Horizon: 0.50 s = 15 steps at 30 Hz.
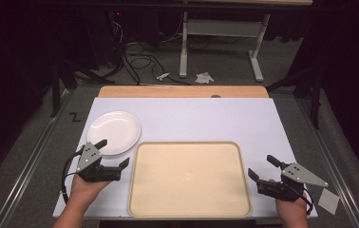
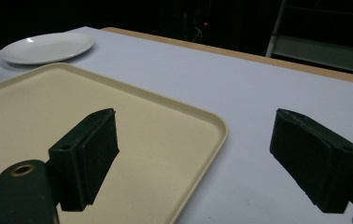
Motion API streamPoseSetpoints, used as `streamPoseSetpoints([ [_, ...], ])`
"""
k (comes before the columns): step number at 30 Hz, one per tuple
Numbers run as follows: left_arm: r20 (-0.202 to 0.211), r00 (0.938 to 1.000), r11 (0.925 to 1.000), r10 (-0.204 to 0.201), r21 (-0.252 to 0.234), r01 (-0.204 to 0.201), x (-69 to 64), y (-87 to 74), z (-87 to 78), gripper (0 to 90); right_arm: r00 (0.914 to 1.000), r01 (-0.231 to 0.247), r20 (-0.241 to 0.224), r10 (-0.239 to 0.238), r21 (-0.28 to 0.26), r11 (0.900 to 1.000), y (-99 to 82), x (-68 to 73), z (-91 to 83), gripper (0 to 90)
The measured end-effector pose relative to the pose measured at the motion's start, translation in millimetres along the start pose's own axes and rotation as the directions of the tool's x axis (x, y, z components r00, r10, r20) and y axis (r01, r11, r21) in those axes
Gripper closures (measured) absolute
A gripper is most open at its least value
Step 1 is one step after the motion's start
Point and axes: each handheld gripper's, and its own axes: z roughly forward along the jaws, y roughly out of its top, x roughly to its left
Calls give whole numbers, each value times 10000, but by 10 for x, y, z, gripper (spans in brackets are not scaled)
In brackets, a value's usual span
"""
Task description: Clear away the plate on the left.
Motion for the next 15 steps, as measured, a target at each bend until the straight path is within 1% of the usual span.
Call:
streamPoseSetpoints([
  [8,-383,9992,9997,-139,-225,130,153,74,-57,4,10000,-44,10,44,-12,10000,0,2,-2,162],
  [9,-500,9986,9995,-161,-268,148,198,88,-72,4,10000,-36,0,36,-16,10000,1,3,-3,162],
  [12,-602,9980,9993,-211,-332,192,234,101,-84,5,10000,-28,5,28,-20,10000,1,2,-2,162],
  [13,-655,9974,9988,-308,-400,283,257,116,-94,5,10000,-27,3,27,-17,10000,0,2,-1,162],
  [15,-675,9973,9988,-299,-403,272,267,120,-98,5,10000,-6,-1,6,-8,10000,0,0,-1,162],
])
